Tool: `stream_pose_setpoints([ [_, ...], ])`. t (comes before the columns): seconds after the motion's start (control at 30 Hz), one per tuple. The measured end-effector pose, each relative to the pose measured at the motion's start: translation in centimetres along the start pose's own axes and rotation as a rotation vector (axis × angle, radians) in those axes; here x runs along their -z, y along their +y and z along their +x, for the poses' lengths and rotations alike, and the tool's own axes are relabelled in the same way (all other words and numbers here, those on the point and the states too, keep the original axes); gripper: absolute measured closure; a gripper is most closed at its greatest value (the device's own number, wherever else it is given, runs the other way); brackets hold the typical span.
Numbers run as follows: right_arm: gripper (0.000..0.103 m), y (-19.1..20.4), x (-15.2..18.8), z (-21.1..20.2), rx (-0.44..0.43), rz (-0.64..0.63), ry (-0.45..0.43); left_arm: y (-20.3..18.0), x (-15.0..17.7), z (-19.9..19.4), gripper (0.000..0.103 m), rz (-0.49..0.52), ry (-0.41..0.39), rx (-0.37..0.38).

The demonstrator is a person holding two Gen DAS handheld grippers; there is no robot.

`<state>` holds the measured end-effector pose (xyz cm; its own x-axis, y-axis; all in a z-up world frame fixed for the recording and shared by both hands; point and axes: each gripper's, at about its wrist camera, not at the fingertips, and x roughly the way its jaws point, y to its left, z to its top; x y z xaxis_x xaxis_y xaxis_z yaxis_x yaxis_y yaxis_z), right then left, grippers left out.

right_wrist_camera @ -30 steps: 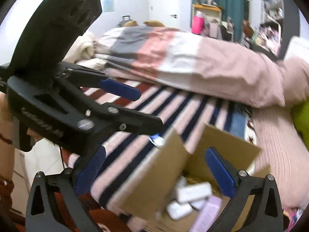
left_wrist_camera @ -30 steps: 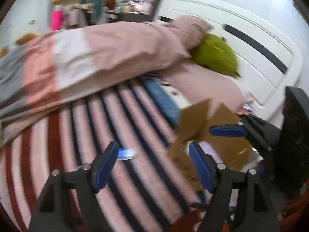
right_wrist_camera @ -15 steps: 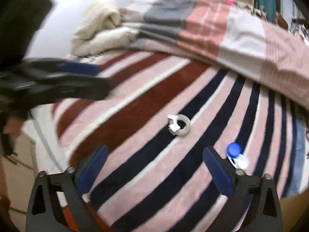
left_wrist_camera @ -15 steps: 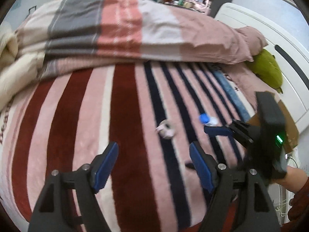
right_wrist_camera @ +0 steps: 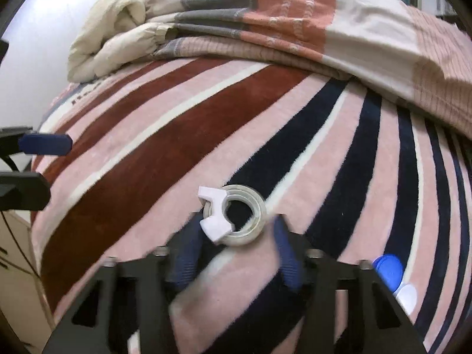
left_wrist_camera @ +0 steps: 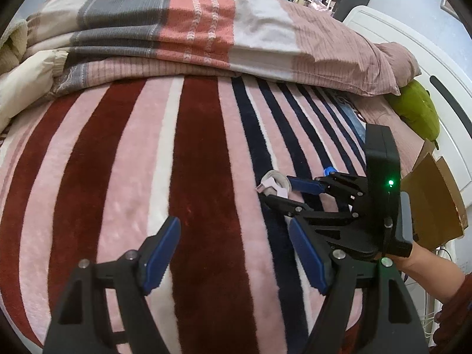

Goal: Organize rigid objects
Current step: 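Reach the right tool to the clear tape roll and grasp it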

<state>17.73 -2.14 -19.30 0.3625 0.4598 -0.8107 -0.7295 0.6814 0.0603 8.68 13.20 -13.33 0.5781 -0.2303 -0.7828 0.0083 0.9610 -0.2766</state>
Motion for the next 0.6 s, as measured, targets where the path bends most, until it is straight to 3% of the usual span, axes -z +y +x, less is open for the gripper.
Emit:
stream_pose_setpoints([
  [0.13, 0.067, 0.3, 0.2, -1.8, -0.023, -0.014, -0.029, -1.5, -0.1, -0.6, 0.03, 0.02, 0.002, 0.043],
  [0.33, 0.067, 3.1, 0.7, -8.9, -0.064, -0.1, -0.112, -5.8, -0.9, -2.8, 0.03, 0.058, -0.02, 0.166],
  [0.4, 0.067, 4.1, 1.2, -11.4, -0.066, -0.13, -0.132, -7.4, -1.3, -3.5, 0.036, 0.078, -0.026, 0.203],
  [0.57, 0.067, 4.7, 2.3, -17.2, -0.073, -0.153, -0.189, -12.9, -2.3, -5.0, 0.066, 0.162, -0.023, 0.301],
  [0.6, 0.067, 4.5, 2.4, -18.3, -0.057, -0.148, -0.196, -13.9, -2.5, -5.3, 0.066, 0.18, -0.028, 0.302],
])
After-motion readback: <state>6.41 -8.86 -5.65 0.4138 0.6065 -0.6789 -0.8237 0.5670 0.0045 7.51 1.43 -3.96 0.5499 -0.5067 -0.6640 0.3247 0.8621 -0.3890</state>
